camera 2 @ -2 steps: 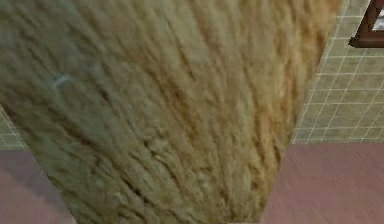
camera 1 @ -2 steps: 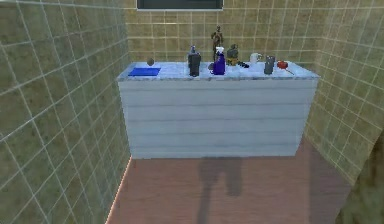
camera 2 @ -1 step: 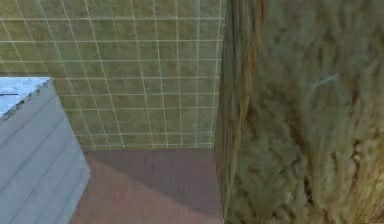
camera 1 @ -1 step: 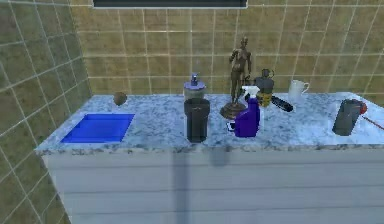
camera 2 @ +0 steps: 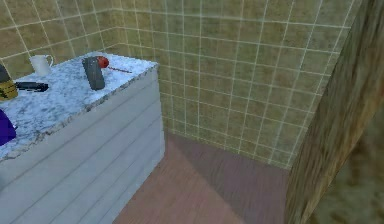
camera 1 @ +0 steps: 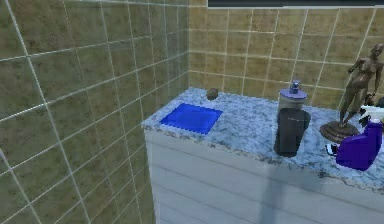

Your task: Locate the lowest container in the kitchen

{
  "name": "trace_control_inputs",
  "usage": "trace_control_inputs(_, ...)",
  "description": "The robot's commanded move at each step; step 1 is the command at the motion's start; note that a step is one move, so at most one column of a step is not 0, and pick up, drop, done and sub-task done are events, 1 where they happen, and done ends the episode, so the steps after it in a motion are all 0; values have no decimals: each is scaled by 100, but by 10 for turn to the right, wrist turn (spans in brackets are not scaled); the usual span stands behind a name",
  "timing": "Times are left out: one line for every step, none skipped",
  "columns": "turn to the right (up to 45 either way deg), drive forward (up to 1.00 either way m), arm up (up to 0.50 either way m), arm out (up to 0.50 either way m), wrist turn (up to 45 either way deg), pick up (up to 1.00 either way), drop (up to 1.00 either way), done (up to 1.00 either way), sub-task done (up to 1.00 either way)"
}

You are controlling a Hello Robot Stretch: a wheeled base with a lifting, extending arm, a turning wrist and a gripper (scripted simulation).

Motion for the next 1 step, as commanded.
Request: trace_control_inputs(0,5,0,0,0,0,0,0,0)
